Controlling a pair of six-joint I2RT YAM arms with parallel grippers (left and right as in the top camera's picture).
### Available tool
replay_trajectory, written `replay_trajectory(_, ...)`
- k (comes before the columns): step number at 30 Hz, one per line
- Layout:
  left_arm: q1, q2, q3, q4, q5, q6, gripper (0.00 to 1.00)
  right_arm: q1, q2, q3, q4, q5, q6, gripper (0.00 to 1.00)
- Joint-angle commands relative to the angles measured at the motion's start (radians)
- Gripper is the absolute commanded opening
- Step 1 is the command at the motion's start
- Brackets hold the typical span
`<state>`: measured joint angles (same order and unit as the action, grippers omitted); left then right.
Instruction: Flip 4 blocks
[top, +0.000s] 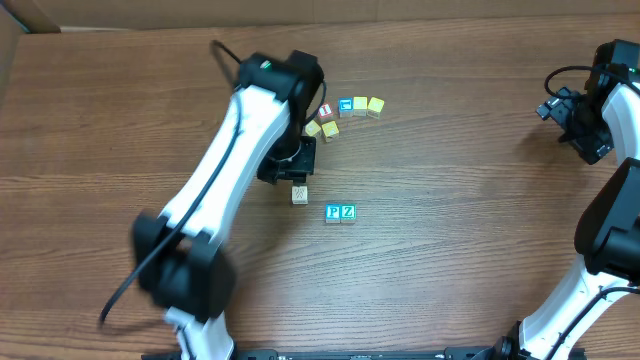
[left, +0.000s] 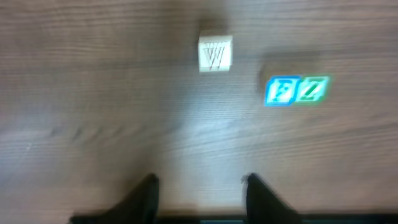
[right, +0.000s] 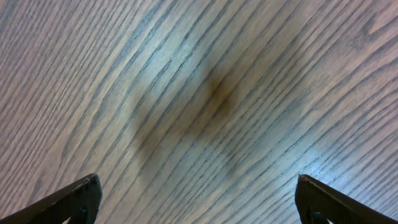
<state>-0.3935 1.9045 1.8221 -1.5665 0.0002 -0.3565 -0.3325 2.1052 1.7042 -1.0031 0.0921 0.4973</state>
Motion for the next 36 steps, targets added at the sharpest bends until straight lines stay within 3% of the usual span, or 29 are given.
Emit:
replay_trajectory(1,-0.016,-0.109,-0.153,0.131,-0.026,-0.050,0.44,0.002,-0.008,0.018,0.006,-0.001,0.000,1.00)
replay_trajectory(8,-0.019,-0.063,-0.404,0.461,-0.026,-0.109,0.36,0.002,-0.008,0.018,0.006,-0.001,0.000,1.00)
replay_trajectory(14,-0.016,0.014,-0.434,0.586,-0.047,-0.096,0.40,0.002,-0.008,0.018,0.006,-0.001,-0.001,1.00)
replay_trajectory(28,-0.026,0.122,-0.454,0.630,-0.060,-0.100,0.39,0.002,-0.008,0.018,0.006,-0.001,0.000,1.00)
replay_trajectory(30,-0.026,0.126,-0.454,0.629,-0.059,-0.100,0.35,0.002,-0.008,0.018,0.006,-0.001,-0.001,1.00)
replay_trajectory(36,-0.026,0.124,-0.451,0.589,0.028,-0.070,0.36,0.002,-0.008,0.018,0.006,-0.001,0.000,1.00)
